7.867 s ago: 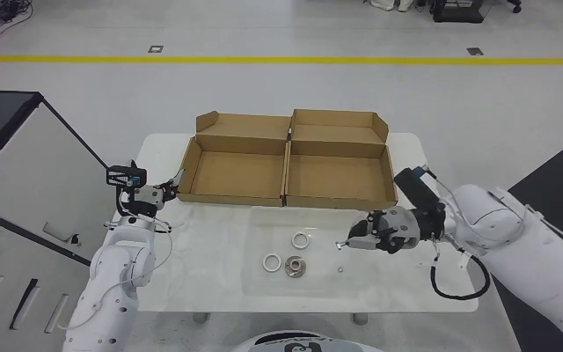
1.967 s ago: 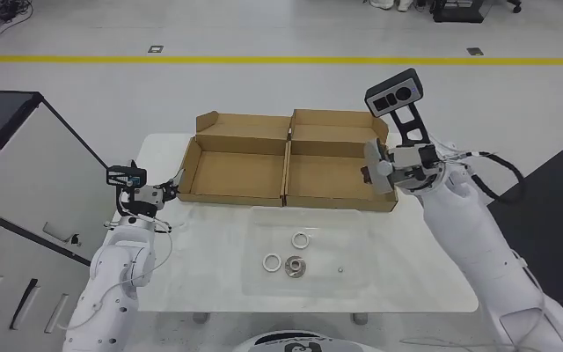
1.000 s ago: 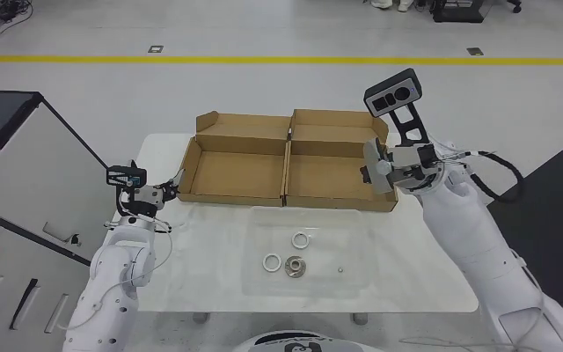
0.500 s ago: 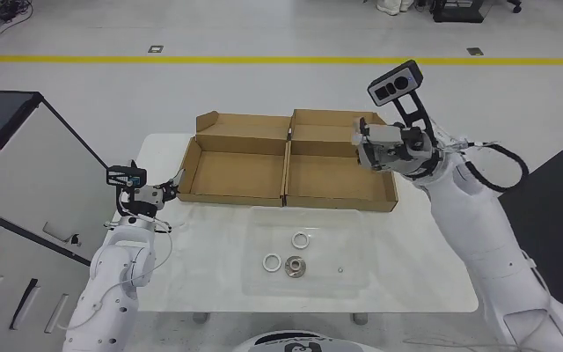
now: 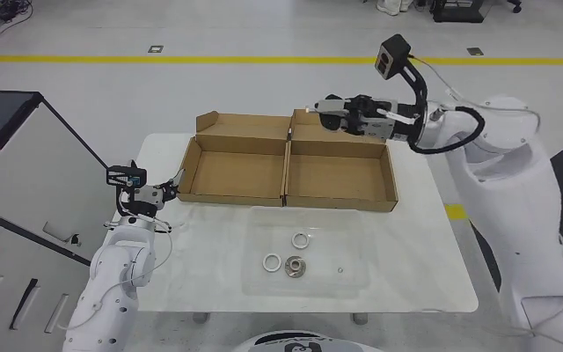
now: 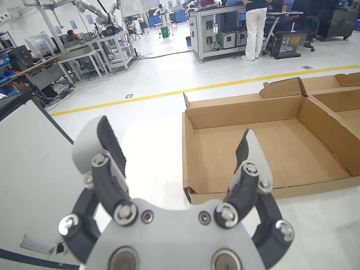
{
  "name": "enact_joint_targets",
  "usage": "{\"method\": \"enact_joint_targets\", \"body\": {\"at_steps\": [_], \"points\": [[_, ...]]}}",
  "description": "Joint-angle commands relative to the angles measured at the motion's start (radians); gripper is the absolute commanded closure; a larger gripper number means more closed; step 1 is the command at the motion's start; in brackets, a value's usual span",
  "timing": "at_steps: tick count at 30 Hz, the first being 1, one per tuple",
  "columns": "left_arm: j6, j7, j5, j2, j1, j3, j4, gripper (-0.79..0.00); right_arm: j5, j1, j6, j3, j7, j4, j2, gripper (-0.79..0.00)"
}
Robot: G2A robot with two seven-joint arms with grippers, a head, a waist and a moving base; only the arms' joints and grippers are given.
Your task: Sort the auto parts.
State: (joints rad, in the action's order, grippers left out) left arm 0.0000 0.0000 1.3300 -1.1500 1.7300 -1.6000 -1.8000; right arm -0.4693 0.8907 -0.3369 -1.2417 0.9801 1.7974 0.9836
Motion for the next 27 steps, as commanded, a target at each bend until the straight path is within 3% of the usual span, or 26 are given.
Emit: {"method": "enact_joint_targets", "body": {"at_steps": [1,13,27], "points": [[0.000,0.000,0.000,0.000,0.000,0.000,0.000,-0.785,0.117,-0.032,-0.016,0.017,0.013,-0.009,-0.005,0.000],[0.000,0.000,0.000,0.000,0.000,0.000,0.000,-0.785,0.596,-0.194,-0.059,0.199,0.090,-0.093,-0.011,0.000],[0.000,0.000,0.000,0.000,0.000,0.000,0.000,-0.785,0.881,-0.406,0.015,0.451,0.179,-0.345,0.044,0.000]]}}
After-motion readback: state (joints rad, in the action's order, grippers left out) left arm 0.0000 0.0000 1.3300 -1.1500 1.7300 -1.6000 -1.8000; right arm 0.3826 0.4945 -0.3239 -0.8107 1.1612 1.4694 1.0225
